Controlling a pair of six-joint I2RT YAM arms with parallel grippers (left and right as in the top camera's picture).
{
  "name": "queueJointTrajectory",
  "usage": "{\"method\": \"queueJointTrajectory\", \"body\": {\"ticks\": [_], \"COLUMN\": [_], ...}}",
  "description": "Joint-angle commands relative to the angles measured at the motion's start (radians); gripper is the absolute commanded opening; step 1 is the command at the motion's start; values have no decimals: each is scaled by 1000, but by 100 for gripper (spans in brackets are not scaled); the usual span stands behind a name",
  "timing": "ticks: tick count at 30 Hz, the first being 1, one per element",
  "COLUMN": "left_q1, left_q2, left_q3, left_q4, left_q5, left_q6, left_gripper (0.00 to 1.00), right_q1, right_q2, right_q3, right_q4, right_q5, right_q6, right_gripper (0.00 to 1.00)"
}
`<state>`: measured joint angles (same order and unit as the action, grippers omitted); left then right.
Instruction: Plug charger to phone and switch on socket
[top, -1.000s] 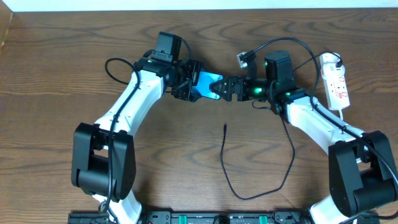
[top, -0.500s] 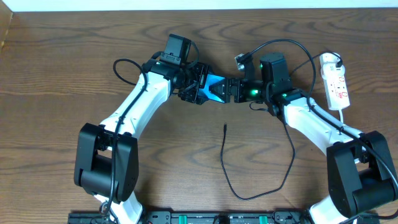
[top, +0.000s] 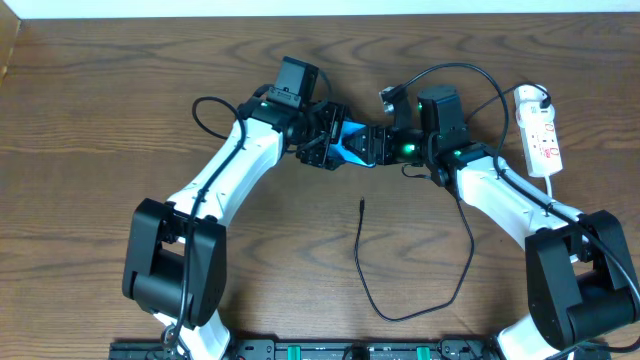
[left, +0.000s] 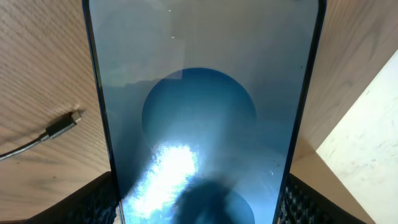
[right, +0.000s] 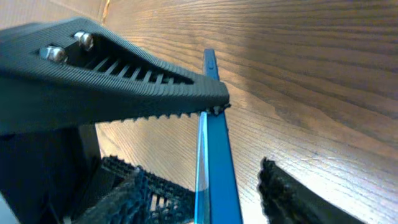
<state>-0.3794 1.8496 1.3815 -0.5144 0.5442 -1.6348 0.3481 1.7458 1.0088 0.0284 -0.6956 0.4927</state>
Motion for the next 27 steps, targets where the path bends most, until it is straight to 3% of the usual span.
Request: {"method": "queueJointTrajectory", "body": {"ticks": [1, 9, 27], "left_q1": [0, 0, 0], "left_q2": [-23, -23, -23], "left_q3": [24, 24, 24], "left_q4": [8, 11, 27], "left_q5": [13, 13, 12], "left_q6": [-21, -25, -28], "left_gripper": [7, 7, 7], "right_q1": [7, 7, 7], "right_q2": [8, 8, 8], "right_q3": [18, 18, 18], "right_q4": [1, 0, -2], "right_q5": [13, 13, 16], "right_q6": [-4, -4, -5], "right_gripper": [49, 39, 26]}}
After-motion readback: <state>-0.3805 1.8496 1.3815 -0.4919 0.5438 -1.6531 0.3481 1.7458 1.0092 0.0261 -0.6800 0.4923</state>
